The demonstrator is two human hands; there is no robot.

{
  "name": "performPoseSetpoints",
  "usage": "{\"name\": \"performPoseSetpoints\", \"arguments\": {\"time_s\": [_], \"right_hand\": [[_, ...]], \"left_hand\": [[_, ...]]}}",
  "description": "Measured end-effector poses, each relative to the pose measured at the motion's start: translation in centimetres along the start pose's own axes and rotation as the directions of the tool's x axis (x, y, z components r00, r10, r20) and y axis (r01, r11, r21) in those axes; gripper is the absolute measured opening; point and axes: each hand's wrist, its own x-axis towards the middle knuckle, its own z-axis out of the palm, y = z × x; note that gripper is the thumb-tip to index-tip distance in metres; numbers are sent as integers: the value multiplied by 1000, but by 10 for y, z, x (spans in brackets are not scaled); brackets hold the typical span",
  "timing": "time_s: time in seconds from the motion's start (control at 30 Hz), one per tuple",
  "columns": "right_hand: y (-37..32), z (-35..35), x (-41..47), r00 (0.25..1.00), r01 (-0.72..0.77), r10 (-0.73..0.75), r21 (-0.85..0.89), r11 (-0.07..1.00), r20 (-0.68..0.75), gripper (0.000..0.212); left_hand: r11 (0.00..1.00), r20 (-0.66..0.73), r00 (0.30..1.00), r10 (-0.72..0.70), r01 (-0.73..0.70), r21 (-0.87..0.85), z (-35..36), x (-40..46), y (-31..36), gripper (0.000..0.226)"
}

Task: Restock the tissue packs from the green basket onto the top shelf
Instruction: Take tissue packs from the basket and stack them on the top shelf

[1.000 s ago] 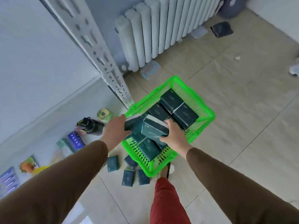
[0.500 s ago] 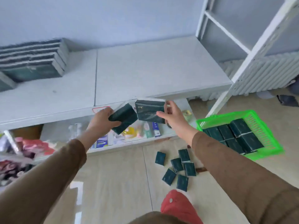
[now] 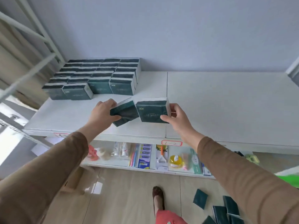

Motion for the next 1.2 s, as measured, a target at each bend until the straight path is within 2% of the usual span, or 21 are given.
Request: {"name": "performPoseSetpoints", "arguments": {"time_s": [0.23, 0.4, 0.53, 0.7, 0.8, 0.87, 1.0, 1.1, 1.2], "right_hand": [[-5, 72, 107, 998, 21, -18, -48, 999, 55, 33], [4, 122, 151, 1000, 0, 1, -106, 994, 9, 33], [14, 154, 169, 998, -43, 36, -175, 984, -43, 35], [20, 190, 174, 974, -101, 48, -231, 968, -223, 37], [16, 208, 174, 929, -98, -8, -266, 959, -370, 48], [13, 216, 177, 909, -119, -30, -327, 937, -416, 50], [8, 221, 186, 896, -176, 10, -333, 926, -444, 55], [3, 212, 176, 912, -214, 90, -278, 937, -401, 61], [1, 189, 148, 927, -226, 73, -391, 892, -369, 66]], "left_hand": [[988, -47, 997, 62, -55, 144, -25, 100, -63, 45], [923, -34, 978, 204, -180, 340, -35, 152, -104, 49], [862, 23, 970, 244, -227, 453, -34, 175, -136, 52], [831, 47, 945, 324, -308, 463, -34, 187, -155, 55], [785, 63, 906, 419, -396, 476, -33, 189, -163, 52], [769, 67, 885, 460, -435, 468, -31, 192, -166, 51], [766, 101, 877, 470, -463, 446, -29, 196, -162, 51], [763, 89, 875, 476, -462, 453, -29, 188, -153, 54], [754, 68, 841, 537, -515, 408, -24, 174, -130, 63]]}}
